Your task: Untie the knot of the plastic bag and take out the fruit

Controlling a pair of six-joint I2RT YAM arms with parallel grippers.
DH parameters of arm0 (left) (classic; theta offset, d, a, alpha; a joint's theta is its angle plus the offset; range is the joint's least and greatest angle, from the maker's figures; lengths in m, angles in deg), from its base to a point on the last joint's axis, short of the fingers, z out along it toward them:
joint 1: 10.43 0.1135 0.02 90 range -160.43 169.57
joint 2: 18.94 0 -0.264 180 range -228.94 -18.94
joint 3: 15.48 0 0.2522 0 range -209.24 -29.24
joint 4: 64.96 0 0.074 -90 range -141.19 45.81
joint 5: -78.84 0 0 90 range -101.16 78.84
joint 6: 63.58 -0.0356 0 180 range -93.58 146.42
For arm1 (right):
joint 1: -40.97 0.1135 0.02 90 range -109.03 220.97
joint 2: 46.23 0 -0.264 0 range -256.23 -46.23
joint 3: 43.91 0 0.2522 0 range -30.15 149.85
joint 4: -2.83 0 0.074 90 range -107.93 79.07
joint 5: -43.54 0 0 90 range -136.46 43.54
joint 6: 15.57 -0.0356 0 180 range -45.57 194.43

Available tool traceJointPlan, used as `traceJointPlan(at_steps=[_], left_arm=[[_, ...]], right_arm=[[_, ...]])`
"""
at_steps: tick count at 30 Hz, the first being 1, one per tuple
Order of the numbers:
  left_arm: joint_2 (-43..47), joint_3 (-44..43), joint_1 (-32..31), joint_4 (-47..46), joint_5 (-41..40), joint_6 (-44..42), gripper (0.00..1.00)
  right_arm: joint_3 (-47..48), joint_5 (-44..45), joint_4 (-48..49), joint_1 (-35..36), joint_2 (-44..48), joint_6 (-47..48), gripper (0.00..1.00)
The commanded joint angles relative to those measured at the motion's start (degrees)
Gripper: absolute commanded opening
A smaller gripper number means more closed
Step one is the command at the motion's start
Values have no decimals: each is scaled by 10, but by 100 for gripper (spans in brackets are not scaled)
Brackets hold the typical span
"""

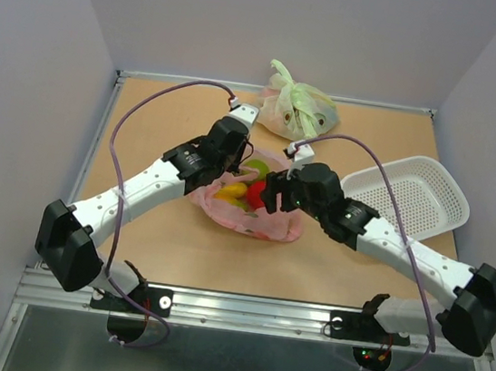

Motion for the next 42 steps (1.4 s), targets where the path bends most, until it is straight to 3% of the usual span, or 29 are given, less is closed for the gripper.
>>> traceJointPlan(at_steps=[1,8,13,19,35,41,42], left_arm=[[33,7,3,-24,7,-9,0],[40,9,13,-32,26,-6,0],[51,11,17,-35,38,-6,0],[64,15,28,-42,44,-6,0],[63,18,49,-45,61,-3,0],[61,19,49,-46,58,-5,0],[60,19,51,-46,57,-4,0]], right_arm=[[35,20,13,3,-68,49,80],[49,23,81,4,-172,81,96],[59,30,125,3,-224,86,96],[69,59,173,3,-256,69,96],[83,73,190,3,-313,78,94],[75,80,193,3,-341,75,87],[73,79,193,3,-340,75,80]])
